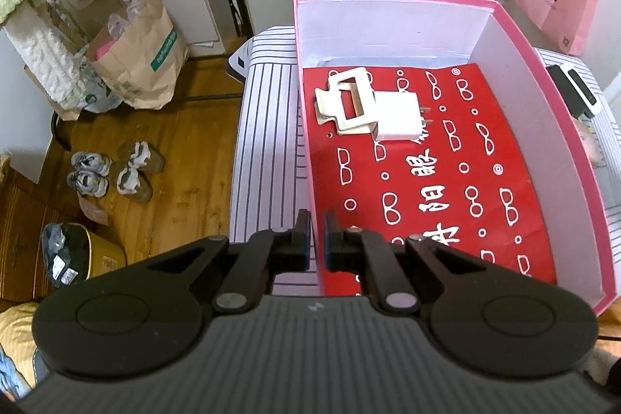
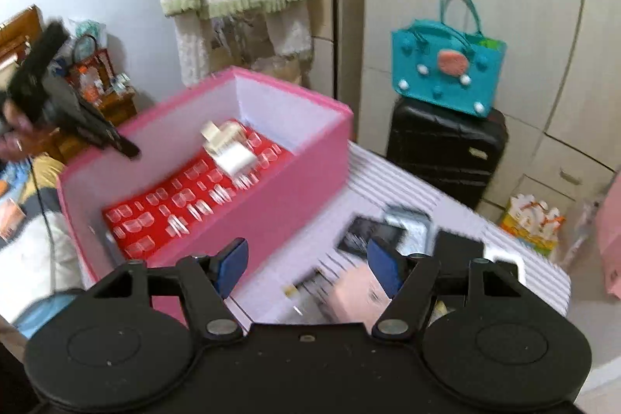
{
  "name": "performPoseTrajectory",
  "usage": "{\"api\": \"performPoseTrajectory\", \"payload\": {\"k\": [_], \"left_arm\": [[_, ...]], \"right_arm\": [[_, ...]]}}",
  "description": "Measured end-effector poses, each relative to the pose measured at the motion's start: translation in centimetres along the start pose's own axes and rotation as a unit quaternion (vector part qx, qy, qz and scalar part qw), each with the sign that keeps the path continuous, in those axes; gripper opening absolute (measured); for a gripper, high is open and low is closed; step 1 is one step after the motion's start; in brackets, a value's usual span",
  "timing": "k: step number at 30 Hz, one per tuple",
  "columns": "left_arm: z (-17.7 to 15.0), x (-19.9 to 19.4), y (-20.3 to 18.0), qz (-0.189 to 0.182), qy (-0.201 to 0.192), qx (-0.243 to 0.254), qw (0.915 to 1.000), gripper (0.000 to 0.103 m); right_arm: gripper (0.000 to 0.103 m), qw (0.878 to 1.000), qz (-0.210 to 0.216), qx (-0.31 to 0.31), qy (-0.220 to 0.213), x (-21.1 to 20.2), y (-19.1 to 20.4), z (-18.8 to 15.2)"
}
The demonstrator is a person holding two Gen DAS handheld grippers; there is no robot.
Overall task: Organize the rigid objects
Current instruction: 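Grasp the pink round tape measure with the right gripper, then carry the tape measure into the box and open the right gripper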
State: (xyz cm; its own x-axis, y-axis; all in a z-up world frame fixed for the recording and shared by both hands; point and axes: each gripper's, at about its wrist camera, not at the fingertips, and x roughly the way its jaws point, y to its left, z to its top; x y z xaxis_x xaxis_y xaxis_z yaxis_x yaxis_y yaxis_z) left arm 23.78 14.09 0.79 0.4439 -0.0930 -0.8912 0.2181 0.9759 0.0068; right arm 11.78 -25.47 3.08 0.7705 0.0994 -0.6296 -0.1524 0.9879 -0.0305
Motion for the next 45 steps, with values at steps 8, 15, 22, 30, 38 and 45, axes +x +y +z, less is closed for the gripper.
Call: {"api": "performPoseTrajectory", "payload": {"k": [8,15,22,30,38,45], "left_arm": [[2.6,0.9,-0.1,0.009,0.007,-0.011,0.9999,0.006],[5.3,1.8,0.6,0.005,0.031,-0.02,0.9993,0.004],[5.8,1.9,0.5,0.009,0.025,-0.019,0.9995,0.003],[5.9,2.1,0.7,0.003,0.024,-0.017,0.9996,0.003],[5.8,2.1,0.8,-0.003,0.021,-0.012,0.9997,0.004],[5.8,2.1,1.0,-0.008,0.017,-0.01,0.9998,0.004]], "right_arm": [[0.079,0.998,-0.015,0.043,0.037,3.9,-3.8,-3.8],[0.082,0.998,-0.006,0.06,0.032,6.2,-5.8,-4.6],[0.083,0.998,0.012,0.06,0.027,7.9,-6.0,-4.5],[0.082,0.999,-0.01,0.046,0.017,6.1,-3.6,-4.1],[0.082,0.999,-0.004,0.038,-0.019,2.6,-2.0,-1.6],[0.082,0.999,0.01,0.038,-0.004,2.6,-1.0,-0.8]]}}
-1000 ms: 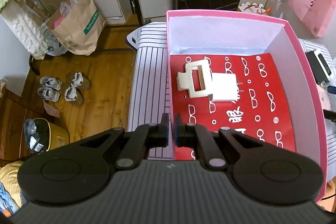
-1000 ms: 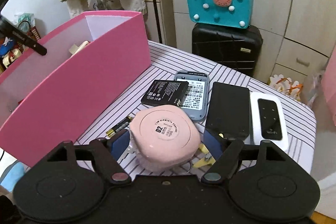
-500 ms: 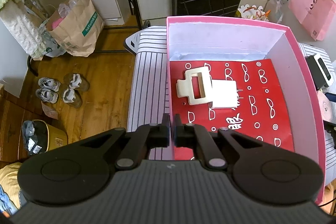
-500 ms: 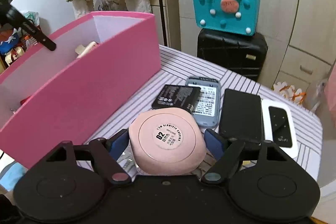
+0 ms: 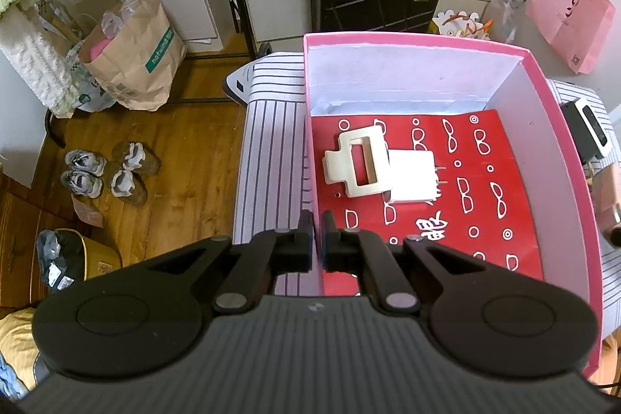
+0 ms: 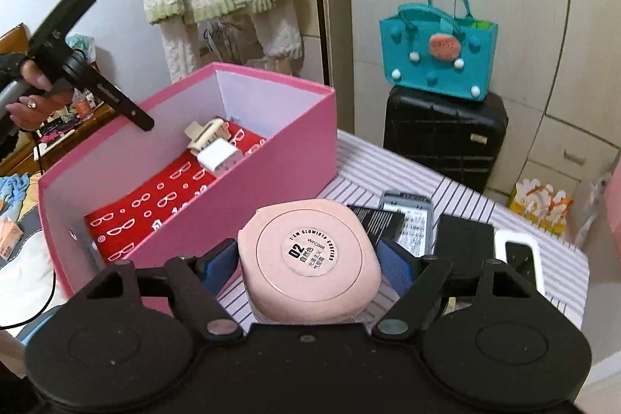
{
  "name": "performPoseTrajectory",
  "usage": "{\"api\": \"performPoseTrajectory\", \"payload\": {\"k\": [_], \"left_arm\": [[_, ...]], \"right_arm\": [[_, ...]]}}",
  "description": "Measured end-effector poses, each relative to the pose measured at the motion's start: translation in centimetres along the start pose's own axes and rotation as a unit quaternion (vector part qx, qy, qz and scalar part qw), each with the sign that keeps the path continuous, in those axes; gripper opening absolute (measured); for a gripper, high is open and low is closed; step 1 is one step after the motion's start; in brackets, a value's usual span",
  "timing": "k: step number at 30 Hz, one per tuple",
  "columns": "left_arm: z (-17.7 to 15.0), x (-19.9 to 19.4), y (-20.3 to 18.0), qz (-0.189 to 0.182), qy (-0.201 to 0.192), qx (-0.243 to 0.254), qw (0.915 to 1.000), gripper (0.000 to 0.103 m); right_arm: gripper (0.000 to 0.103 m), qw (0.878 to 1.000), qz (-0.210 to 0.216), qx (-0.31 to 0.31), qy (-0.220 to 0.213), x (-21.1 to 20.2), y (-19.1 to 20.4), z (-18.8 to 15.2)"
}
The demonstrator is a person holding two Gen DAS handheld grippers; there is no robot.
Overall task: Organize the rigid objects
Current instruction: 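Carry the tape measure into the box and open the right gripper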
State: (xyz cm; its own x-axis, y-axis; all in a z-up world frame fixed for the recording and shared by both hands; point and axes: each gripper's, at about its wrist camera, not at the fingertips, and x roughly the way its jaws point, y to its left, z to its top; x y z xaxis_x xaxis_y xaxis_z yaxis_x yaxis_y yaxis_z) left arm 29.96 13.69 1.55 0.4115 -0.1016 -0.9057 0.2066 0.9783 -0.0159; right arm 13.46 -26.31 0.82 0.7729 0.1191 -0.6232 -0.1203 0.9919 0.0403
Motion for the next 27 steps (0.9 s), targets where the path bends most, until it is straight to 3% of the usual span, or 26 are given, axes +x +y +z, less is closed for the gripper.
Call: {"api": "performPoseTrajectory", "payload": {"k": [10,18,27], "left_arm": [[-0.1,0.0,0.3,-0.006,-0.006,0.002,1.0,0.004],[-0.1,0.1,0.3,-0.007,-0.008,0.004,0.9999,0.005],[-0.2,0.1,0.1,-0.009,-0.009,0.012,0.9998,0.005]], "right_arm": [[0.082,0.998,-0.002,0.034,0.053,1.5,-0.7,-0.1],[0.082,0.999,0.014,0.032,0.018,-1.0,-0.1,2.7],[0.082,0.999,0.003,-0.044,-0.011,-4.3,3.5,8.4]]}}
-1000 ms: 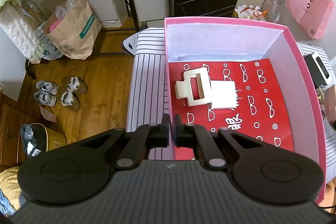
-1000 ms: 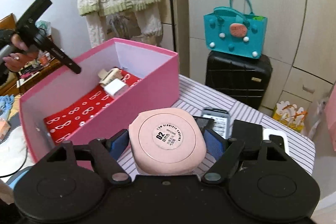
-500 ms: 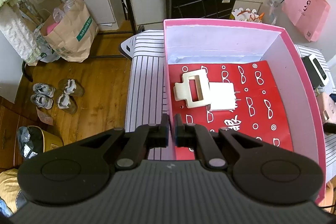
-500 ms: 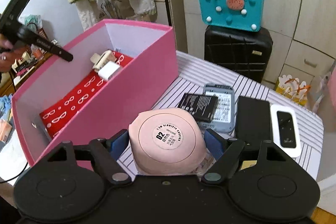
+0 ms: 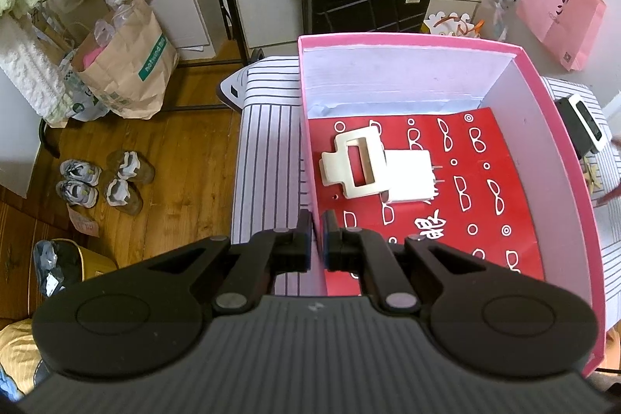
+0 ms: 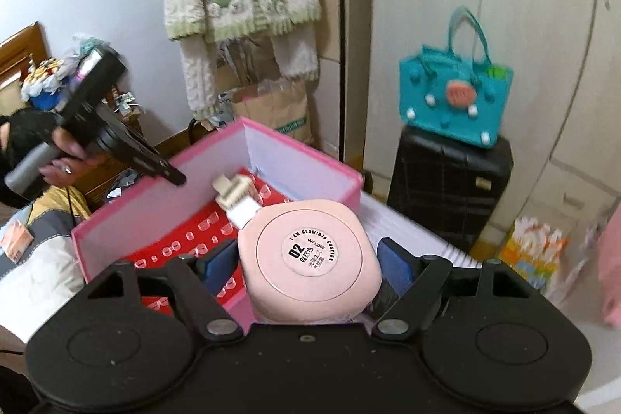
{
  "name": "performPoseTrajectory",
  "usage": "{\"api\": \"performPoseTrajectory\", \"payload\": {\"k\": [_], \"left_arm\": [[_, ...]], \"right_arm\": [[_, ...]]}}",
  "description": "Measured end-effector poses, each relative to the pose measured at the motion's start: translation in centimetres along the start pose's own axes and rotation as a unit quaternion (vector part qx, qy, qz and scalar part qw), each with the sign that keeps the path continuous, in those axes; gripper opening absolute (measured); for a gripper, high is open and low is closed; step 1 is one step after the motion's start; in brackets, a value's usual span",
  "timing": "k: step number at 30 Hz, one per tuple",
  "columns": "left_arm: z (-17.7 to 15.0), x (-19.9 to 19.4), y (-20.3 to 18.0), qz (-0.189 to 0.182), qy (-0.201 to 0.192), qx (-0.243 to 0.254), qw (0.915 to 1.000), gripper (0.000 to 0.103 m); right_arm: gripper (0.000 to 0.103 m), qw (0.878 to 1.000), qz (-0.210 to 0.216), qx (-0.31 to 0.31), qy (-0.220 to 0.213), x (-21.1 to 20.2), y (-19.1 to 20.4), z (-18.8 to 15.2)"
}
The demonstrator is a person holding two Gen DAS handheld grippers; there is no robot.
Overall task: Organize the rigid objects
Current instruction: 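Carry the tape measure into the box and open the right gripper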
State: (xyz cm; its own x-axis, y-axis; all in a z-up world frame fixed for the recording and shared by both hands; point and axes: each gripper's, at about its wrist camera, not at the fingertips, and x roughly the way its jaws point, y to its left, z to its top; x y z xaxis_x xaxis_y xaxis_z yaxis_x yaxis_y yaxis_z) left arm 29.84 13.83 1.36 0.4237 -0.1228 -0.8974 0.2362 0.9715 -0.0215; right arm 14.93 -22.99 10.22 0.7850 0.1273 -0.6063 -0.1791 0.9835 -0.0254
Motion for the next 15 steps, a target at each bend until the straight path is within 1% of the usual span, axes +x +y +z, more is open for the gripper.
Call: {"api": "performPoseTrajectory", "payload": {"k": [5,8,12,15], "left_arm": [[-0.3,-0.1,0.1,-0.004,-0.005,0.003,1.0,0.005],[-0.4,-0.2,0.2,-0.006,-0.005,0.003,1.0,0.005],[-0.5,-0.3,0.2,-0.007,-0.007,0.01,0.9999,0.005],[-0.6,-0.3,0.4,-0.01,-0.008,0.009,0.9999,0.005]], "right_arm": [[0.082,0.999,0.004,-0.036,-0.011,-1.1,1.9,3.7],[0.082,0.998,0.013,-0.054,-0.013,-0.9,3.1,5.5],[0.082,0.997,0.039,-0.067,-0.011,0.5,4.1,7.2],[0.082,0.996,0.056,-0.076,0.0,2.8,4.5,7.9]]}}
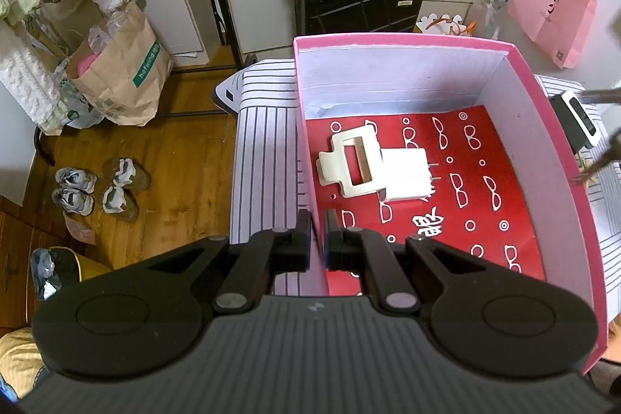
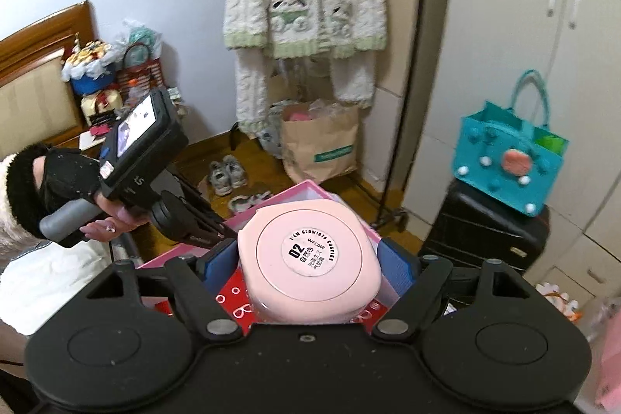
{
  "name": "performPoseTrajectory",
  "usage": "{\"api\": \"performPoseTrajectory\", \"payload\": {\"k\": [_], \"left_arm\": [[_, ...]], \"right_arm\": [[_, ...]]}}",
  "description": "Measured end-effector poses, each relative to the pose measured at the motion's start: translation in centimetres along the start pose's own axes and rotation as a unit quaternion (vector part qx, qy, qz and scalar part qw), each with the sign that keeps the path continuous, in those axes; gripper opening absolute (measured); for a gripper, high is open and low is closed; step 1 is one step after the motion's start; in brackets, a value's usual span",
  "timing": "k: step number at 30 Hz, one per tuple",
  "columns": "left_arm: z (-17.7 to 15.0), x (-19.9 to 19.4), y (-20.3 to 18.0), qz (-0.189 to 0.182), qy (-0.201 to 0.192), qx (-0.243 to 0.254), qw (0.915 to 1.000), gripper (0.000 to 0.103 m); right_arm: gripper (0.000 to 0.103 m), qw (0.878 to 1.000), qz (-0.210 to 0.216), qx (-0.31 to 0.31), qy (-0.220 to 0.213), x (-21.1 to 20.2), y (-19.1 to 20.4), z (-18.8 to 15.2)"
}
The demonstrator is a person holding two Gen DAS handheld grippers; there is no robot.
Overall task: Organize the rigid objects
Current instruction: 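Carry the tape measure into the box and open the right gripper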
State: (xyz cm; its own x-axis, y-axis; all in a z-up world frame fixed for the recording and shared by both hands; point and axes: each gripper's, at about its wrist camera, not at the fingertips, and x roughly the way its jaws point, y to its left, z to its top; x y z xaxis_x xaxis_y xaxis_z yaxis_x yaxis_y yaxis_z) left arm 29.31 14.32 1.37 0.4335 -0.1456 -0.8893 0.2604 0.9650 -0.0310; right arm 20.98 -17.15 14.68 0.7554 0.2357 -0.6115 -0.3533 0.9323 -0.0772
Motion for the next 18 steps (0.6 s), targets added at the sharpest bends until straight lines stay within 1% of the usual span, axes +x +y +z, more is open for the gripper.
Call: {"api": "performPoseTrajectory", "payload": {"k": [4,8,11,14,18], "left_arm": [[-0.1,-0.1,0.1,0.0,-0.002,0.002,1.0,0.006],[-0.1,-0.1,0.0,0.001,-0.004,0.004,1.0,0.006],[-0.3,0.0,-0.2,0.003,-0.002,0.012,0.9999,0.006],[-0.4,0.0,-0.4,0.005,0.0,0.016,0.9999,0.006],[-0.7,-0.1,-0.5,0.007,0.001,0.019,0.9998,0.006]], "right_arm": [[0.082,0.999,0.027,-0.006,0.031,4.4,-0.5,-0.3],[0.082,0.997,0.03,-0.021,0.069,8.9,-1.1,-1.6],[0.082,0.994,0.013,-0.046,0.103,11.8,-1.5,-2.8],[0.082,0.987,-0.001,-0.078,0.138,13.9,-1.7,-3.8],[0.082,0.98,-0.025,-0.112,0.165,15.6,-1.9,-4.9]]}}
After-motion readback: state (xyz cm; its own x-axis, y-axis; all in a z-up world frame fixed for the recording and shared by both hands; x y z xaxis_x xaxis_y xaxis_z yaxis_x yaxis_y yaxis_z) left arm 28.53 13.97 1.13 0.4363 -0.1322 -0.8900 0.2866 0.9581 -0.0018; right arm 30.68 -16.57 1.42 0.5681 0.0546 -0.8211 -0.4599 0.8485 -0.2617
